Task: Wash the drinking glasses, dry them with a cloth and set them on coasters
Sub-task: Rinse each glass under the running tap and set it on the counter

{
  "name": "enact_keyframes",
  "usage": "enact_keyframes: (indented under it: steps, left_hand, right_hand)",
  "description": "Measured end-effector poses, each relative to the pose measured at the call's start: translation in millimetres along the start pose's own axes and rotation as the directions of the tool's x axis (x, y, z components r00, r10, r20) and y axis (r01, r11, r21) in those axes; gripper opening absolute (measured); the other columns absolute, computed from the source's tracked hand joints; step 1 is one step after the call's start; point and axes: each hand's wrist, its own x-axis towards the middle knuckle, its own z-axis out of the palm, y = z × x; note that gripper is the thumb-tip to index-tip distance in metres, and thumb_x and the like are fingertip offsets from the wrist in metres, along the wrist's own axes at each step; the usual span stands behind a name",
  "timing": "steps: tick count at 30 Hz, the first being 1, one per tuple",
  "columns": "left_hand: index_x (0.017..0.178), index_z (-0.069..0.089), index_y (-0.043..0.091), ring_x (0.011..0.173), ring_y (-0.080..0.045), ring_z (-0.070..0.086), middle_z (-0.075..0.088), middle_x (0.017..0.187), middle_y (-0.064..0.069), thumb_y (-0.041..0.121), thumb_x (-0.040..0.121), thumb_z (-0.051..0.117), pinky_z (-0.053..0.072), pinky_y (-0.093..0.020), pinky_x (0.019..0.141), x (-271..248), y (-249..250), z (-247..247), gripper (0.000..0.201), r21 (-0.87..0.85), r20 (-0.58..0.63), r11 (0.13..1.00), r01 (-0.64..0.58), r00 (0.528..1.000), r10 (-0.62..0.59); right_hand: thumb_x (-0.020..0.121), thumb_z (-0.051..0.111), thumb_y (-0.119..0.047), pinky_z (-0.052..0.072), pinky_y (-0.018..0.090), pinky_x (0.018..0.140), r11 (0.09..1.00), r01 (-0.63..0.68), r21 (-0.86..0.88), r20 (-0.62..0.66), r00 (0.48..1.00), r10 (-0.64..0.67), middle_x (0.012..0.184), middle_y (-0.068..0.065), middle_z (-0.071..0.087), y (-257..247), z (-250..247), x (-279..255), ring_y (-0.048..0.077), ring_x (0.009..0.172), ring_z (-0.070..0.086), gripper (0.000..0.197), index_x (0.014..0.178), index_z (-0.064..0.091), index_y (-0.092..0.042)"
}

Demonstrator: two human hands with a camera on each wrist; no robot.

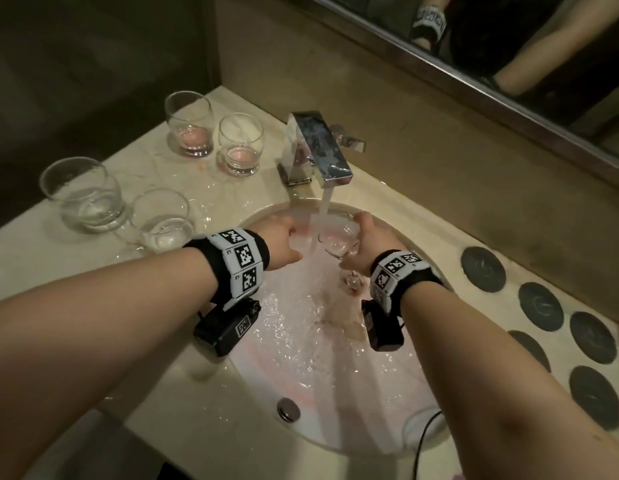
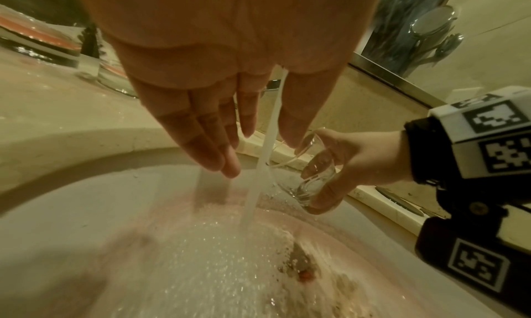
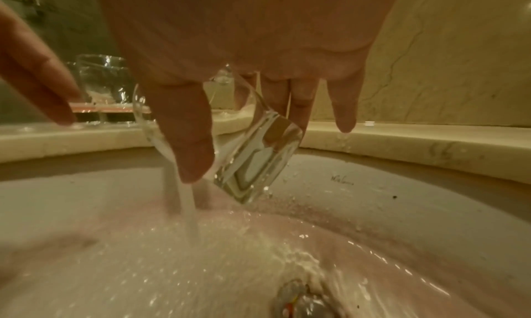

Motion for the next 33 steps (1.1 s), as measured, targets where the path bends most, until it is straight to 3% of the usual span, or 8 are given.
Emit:
enact_keyframes:
  steps: [7, 15, 19, 24, 26, 29, 33]
  left_hand:
    - [0.137, 0.039, 0.012, 0.124, -0.021, 0.046, 0.046, 0.139, -0.004, 0.029, 0.090, 0.058, 0.035, -0.026, 0.098, -1, -11, 0, 0.054, -0.041, 0.006, 0.999, 0.013, 1.000, -0.013]
    - [0.135, 0.041, 0.012, 0.119, -0.022, 0.050, 0.050, 0.134, -0.005, 0.029, 0.089, 0.059, 0.039, -0.028, 0.096, -2, -16, 3, 0.052, -0.043, 0.021, 0.999, 0.017, 1.000, -0.016]
    - [0.136, 0.040, 0.012, 0.120, -0.023, 0.048, 0.049, 0.135, -0.006, 0.029, 0.089, 0.059, 0.039, -0.030, 0.097, 0, -14, 3, 0.054, -0.031, 0.020, 0.999, 0.015, 1.000, -0.015]
    - [0.133, 0.045, 0.010, 0.118, -0.022, 0.050, 0.053, 0.131, -0.005, 0.030, 0.089, 0.060, 0.039, -0.029, 0.098, 5, -7, 4, 0.051, -0.090, 0.021, 0.996, 0.022, 1.000, -0.020]
    - [0.130, 0.048, 0.011, 0.115, -0.020, 0.052, 0.056, 0.127, -0.003, 0.031, 0.088, 0.061, 0.039, -0.028, 0.097, 8, -6, 6, 0.049, -0.147, 0.020, 0.989, 0.026, 1.000, -0.023]
    - [0.125, 0.053, 0.013, 0.108, -0.018, 0.056, 0.060, 0.120, -0.001, 0.033, 0.087, 0.062, 0.042, -0.027, 0.092, 14, -3, 12, 0.045, -0.271, 0.013, 0.962, 0.028, 1.000, -0.026]
    - [0.124, 0.054, 0.013, 0.097, -0.011, 0.054, 0.059, 0.110, 0.000, 0.028, 0.088, 0.062, 0.038, -0.019, 0.079, 21, 3, 21, 0.040, -0.487, -0.007, 0.873, -0.001, 1.000, -0.003]
  right_hand:
    - [0.067, 0.078, -0.033, 0.052, 0.041, 0.082, 1.000, 0.000, 0.017, 0.012, 1.000, 0.000, 0.099, 0.005, 0.065, -13, 15, 13, 0.028, 0.093, 0.063, 0.085, 0.131, 0.025, -0.020]
    - [0.066, 0.077, -0.030, 0.048, 0.047, 0.089, 0.997, 0.017, 0.073, 0.022, 1.000, -0.019, 0.099, 0.003, 0.065, -14, 23, 15, 0.028, 0.094, 0.063, 0.085, 0.132, 0.023, -0.026]
    - [0.064, 0.080, -0.032, 0.043, 0.049, 0.097, 0.994, 0.052, 0.094, 0.038, 0.998, -0.056, 0.118, 0.005, 0.058, -10, 20, 8, 0.028, 0.106, 0.058, 0.091, 0.135, 0.025, -0.023]
    - [0.066, 0.080, -0.038, 0.049, 0.034, 0.088, 0.993, 0.061, 0.098, 0.104, 0.992, -0.071, 0.145, 0.006, 0.035, 2, -2, -7, 0.025, 0.113, 0.054, 0.096, 0.142, 0.023, -0.031]
    - [0.068, 0.077, -0.046, 0.044, 0.035, 0.095, 0.996, 0.087, 0.006, 0.103, 0.991, -0.087, 0.146, 0.005, 0.033, 4, -14, -14, 0.025, 0.122, 0.047, 0.094, 0.144, 0.024, -0.032]
    - [0.067, 0.076, -0.052, 0.044, 0.035, 0.095, 0.994, 0.102, -0.032, 0.092, 0.991, -0.098, 0.138, 0.003, 0.043, 6, -26, -17, 0.024, 0.118, 0.050, 0.095, 0.144, 0.025, -0.030]
    - [0.061, 0.081, -0.048, 0.053, 0.036, 0.080, 0.975, 0.059, 0.213, 0.084, 0.993, -0.078, 0.107, 0.003, 0.063, 3, -23, -6, 0.019, 0.087, 0.062, 0.080, 0.120, 0.030, -0.028]
